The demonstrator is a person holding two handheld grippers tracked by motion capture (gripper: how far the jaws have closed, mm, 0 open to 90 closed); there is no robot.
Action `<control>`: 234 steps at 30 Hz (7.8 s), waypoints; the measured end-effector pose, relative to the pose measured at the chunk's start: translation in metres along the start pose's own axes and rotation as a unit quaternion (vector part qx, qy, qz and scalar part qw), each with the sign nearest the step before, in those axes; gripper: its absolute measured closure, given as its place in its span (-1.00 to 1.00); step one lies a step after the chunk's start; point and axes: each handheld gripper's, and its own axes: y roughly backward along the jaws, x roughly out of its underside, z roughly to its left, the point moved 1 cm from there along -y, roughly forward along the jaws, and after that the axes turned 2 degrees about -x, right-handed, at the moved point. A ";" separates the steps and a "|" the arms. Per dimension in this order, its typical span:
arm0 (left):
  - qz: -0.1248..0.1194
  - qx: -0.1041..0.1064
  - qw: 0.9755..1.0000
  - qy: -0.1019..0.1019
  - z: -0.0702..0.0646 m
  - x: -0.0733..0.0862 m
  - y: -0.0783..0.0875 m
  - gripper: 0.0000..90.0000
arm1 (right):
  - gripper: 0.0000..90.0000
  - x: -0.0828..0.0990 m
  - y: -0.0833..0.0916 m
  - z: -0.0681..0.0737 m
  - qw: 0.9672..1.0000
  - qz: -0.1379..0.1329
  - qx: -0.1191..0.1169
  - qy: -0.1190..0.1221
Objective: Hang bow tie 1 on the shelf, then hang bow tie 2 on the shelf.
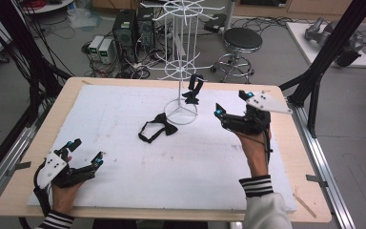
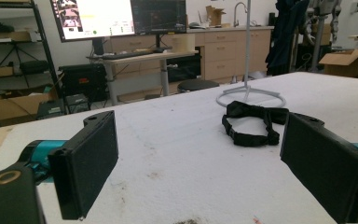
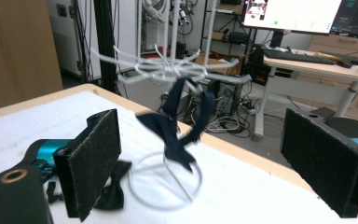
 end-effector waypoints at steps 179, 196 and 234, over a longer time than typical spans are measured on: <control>0.318 0.128 0.939 -0.016 -0.106 -0.054 -0.236 -0.67 | -0.74 0.164 0.070 0.011 0.995 -0.080 0.048 -0.035; 0.358 0.105 0.928 -0.007 -0.121 -0.035 -0.254 -0.65 | -0.74 0.164 0.070 0.011 0.995 -0.081 0.046 -0.037; 0.415 0.087 0.906 -0.016 -0.126 -0.015 -0.260 -0.33 | -0.74 0.164 0.071 0.011 0.995 -0.082 0.047 -0.037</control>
